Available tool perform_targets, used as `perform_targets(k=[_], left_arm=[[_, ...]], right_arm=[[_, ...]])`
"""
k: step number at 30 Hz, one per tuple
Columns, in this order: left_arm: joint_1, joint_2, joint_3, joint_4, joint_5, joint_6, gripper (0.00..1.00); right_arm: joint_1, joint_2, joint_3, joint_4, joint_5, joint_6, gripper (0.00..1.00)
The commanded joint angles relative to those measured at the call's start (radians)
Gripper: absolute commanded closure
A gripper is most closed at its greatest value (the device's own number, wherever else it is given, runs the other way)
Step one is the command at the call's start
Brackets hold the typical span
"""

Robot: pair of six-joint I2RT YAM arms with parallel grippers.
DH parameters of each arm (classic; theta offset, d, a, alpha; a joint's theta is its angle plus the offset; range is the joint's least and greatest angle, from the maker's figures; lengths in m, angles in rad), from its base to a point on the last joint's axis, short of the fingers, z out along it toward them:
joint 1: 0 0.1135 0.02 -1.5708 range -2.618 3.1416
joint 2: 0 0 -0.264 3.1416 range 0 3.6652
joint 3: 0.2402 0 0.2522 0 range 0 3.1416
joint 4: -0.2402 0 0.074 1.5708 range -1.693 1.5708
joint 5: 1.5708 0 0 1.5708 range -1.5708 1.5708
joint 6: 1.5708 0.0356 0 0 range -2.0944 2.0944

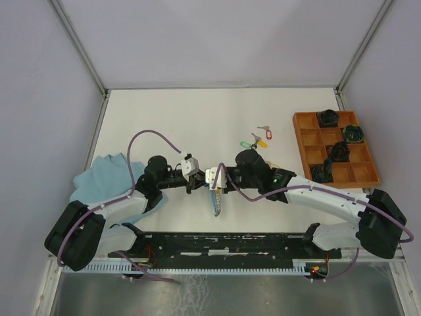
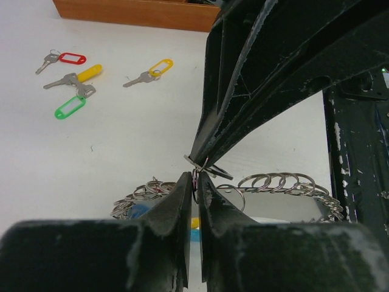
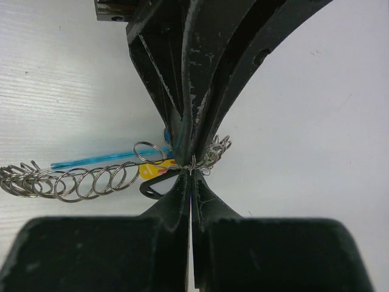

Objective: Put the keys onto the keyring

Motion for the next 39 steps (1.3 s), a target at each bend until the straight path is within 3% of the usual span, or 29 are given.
perform_targets(k=[1,2,7,19,33,39], left_arm=[[0.0,0.027,0.052,0.013,0.067,-0.034,0.92],[0.0,0.033,0.054,0.01,0.074,-0.034,0.97],[0.0,0.028,0.044,0.012,0.065,-0.033,0.97],[0.001,-0.011,-0.038,0.269,-0.021,-0.172,0.97],[0.001,-0.061,-0.059,0.249,-0.033,-0.144,0.97],[0.001,-0.038,-0.073,0.341,-0.045,-0.192,0.97]], right_arm=[[0.006,0.002,0.061,0.05,-0.03,-0.019,1.0],[0.007,0.002,0.06,0.048,-0.029,-0.02,1.0],[0.007,-0.011,0.044,0.029,0.013,-0.021,1.0],[0.01,-0.054,-0.104,0.152,0.062,0.069,1.0],[0.012,-0.096,-0.172,0.194,0.097,0.102,1.0],[0.035,-0.043,-0.151,0.221,0.045,0.118,1.0]])
